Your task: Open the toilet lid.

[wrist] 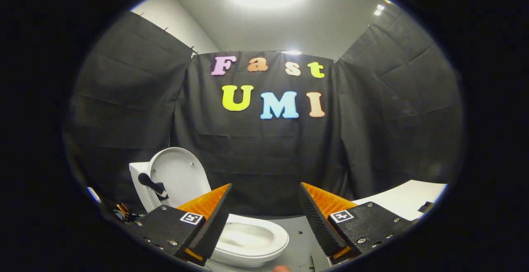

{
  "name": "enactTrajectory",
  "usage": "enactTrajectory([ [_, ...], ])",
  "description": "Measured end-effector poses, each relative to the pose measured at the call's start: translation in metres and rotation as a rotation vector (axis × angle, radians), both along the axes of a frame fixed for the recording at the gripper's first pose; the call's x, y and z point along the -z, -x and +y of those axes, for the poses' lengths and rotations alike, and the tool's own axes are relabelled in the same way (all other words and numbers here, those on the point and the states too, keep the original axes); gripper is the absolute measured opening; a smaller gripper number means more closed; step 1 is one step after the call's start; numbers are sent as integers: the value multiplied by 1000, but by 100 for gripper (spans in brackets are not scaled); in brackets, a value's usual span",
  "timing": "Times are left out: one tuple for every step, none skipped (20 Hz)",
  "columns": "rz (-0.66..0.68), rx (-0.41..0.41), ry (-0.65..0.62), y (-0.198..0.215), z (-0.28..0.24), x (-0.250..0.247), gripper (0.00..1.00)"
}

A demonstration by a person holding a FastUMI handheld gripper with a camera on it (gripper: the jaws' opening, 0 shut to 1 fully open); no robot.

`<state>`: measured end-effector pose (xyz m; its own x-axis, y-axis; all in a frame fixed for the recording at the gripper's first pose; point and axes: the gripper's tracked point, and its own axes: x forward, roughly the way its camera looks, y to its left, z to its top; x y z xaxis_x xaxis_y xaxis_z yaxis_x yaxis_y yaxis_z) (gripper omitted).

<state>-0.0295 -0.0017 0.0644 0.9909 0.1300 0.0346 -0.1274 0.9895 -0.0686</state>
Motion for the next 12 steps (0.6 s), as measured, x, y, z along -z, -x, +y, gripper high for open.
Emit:
enactTrajectory([
  [5,1,-3,0,-2,2,95],
  [10,3,-3,0,-3,5,95],
  [11,5,0,0,-5,6,95],
  [12,8,2,0,-7,7,95],
  [11,9,2,-1,-8,8,96],
  [12,11,0,-1,-9,9,95],
  [11,10,-4,-1,-9,9,95],
  [12,10,-9,-2,-9,9,95],
  [13,9,-12,-2,-9,9,95],
  [14,10,-16,-3,-10,9,96],
  [14,10,-20,-3,-10,9,96],
  [14,7,-25,-2,-10,8,95],
])
